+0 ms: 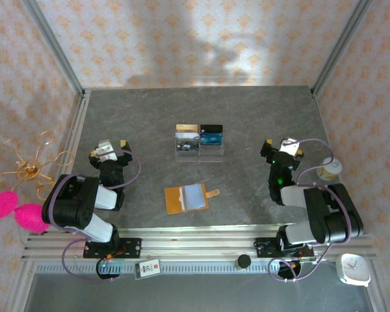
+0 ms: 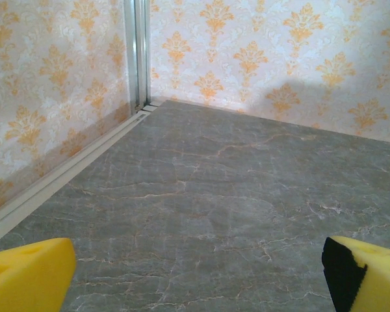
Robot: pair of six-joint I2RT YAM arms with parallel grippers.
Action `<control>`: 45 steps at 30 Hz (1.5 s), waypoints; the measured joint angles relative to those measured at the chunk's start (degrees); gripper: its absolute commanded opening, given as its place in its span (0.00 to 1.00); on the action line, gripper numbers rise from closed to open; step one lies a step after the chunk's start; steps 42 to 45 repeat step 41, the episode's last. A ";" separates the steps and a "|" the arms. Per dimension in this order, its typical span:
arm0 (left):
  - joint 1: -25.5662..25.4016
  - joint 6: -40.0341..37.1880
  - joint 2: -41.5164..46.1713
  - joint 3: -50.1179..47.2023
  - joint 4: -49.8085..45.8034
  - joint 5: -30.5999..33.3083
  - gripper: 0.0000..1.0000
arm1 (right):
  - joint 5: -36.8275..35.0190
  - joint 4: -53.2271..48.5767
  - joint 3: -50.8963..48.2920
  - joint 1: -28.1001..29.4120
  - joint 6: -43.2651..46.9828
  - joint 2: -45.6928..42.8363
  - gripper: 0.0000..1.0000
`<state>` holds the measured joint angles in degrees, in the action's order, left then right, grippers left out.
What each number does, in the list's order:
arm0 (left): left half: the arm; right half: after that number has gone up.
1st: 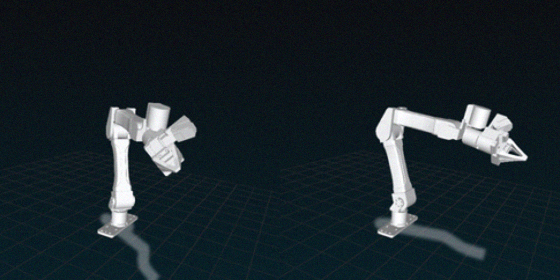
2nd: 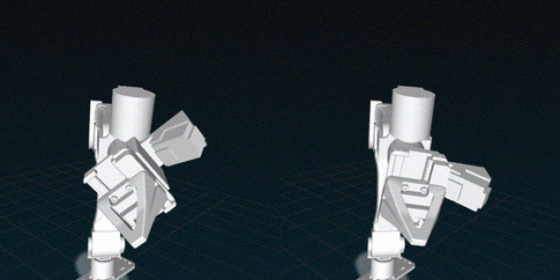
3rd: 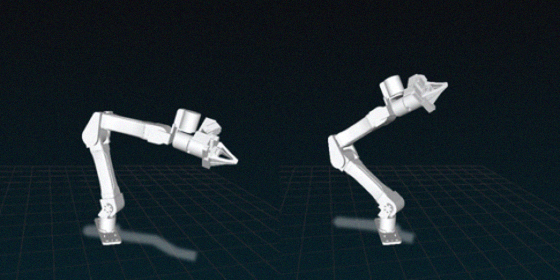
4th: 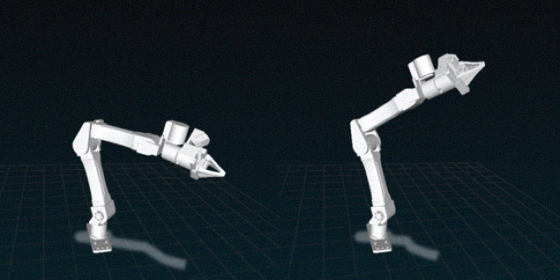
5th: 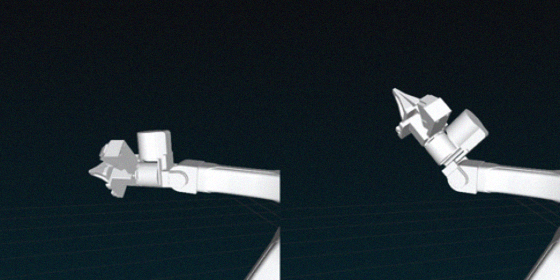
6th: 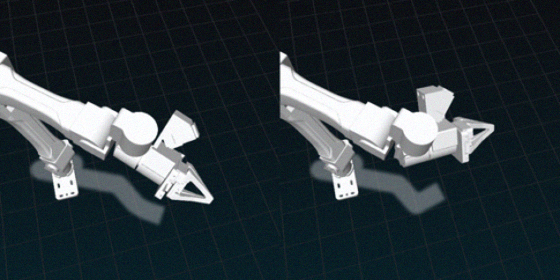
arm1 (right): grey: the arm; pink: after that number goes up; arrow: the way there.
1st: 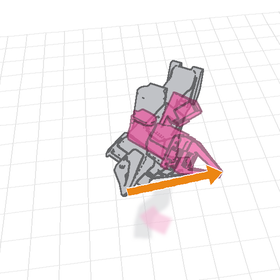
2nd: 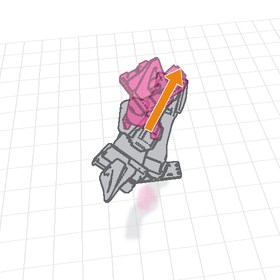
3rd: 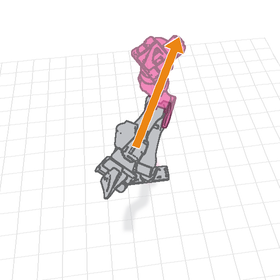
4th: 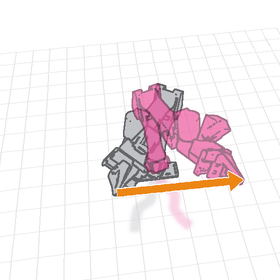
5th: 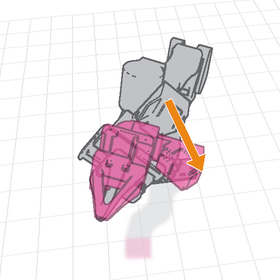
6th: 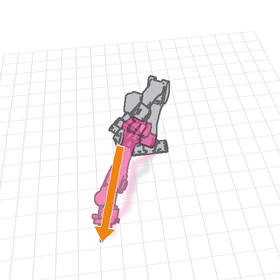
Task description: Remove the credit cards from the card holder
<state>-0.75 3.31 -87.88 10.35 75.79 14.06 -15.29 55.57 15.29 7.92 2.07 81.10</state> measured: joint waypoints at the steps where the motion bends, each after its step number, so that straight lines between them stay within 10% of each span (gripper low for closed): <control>1: 0.00 -0.02 0.00 0.00 0.00 -0.09 0.99 | 1.27 2.12 -0.57 -0.85 0.13 1.79 1.00; 12: 0.00 -0.22 0.00 0.00 0.02 -0.17 0.99 | 12.46 12.26 -1.90 -5.88 -0.31 6.01 1.00; 45: -0.42 -0.37 0.00 0.00 0.00 -0.20 0.99 | 13.40 13.51 -1.90 -5.84 -0.31 6.01 1.00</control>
